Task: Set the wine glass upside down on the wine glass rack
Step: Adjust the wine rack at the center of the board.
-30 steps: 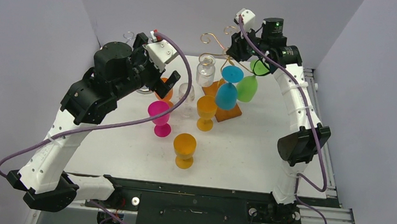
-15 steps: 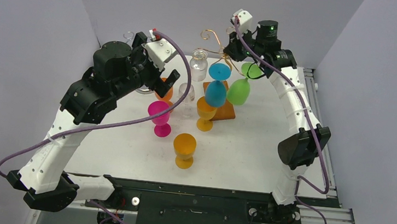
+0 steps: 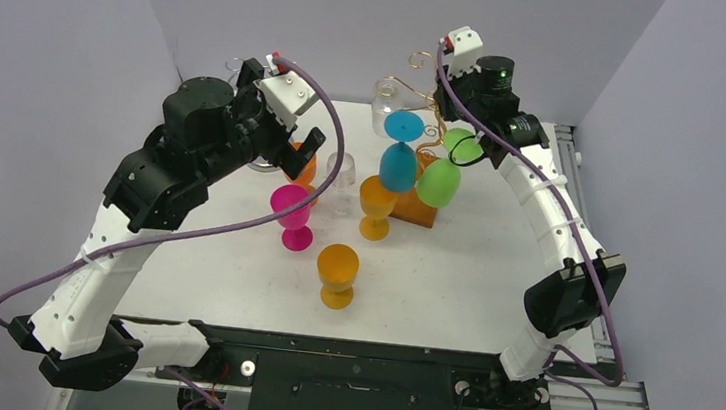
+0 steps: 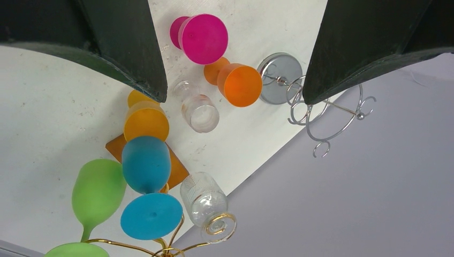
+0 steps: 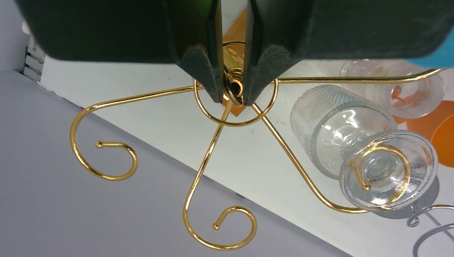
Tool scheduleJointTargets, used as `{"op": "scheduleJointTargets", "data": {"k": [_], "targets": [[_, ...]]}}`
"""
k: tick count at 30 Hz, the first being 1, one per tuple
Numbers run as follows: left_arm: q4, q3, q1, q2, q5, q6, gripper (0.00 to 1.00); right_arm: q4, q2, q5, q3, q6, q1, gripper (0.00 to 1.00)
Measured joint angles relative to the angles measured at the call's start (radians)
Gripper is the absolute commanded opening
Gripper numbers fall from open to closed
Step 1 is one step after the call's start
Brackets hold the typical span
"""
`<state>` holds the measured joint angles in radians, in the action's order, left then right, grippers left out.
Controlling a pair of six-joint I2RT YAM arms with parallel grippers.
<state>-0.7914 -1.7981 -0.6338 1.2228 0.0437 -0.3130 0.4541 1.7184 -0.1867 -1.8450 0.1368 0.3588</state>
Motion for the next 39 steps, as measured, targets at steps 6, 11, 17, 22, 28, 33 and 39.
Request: {"op": "scheduleJointTargets", "data": {"k": [6, 11, 17, 22, 28, 33, 39], "targets": [[0.000, 0.000, 0.000, -0.010, 0.000, 0.006, 0.96, -0.002, 0.000, 0.120, 0.000, -0.054, 0.001, 0.00], [0.001, 0.008, 0.000, -0.021, 0.000, 0.007, 0.96, -0.002, 0.000, 0.255, 0.000, -0.120, 0.006, 0.00], [0.002, 0.020, 0.001, -0.029, -0.001, 0.007, 0.96, 0.005, 0.000, 0.429, 0.000, -0.216, 0.037, 0.00], [0.003, 0.037, 0.001, -0.035, -0.001, 0.007, 0.96, 0.010, 0.005, 0.563, 0.000, -0.307, 0.072, 0.00], [0.004, 0.042, 0.001, -0.038, -0.001, 0.007, 0.96, 0.032, 0.064, 0.746, -0.071, -0.414, 0.124, 0.00], [0.009, 0.042, 0.001, -0.043, -0.001, 0.007, 0.96, 0.018, 0.094, 0.834, -0.092, -0.461, 0.148, 0.14], [0.009, 0.042, 0.001, -0.048, -0.003, 0.006, 0.96, -0.043, 0.069, 0.854, -0.040, -0.484, 0.149, 0.39]]}}
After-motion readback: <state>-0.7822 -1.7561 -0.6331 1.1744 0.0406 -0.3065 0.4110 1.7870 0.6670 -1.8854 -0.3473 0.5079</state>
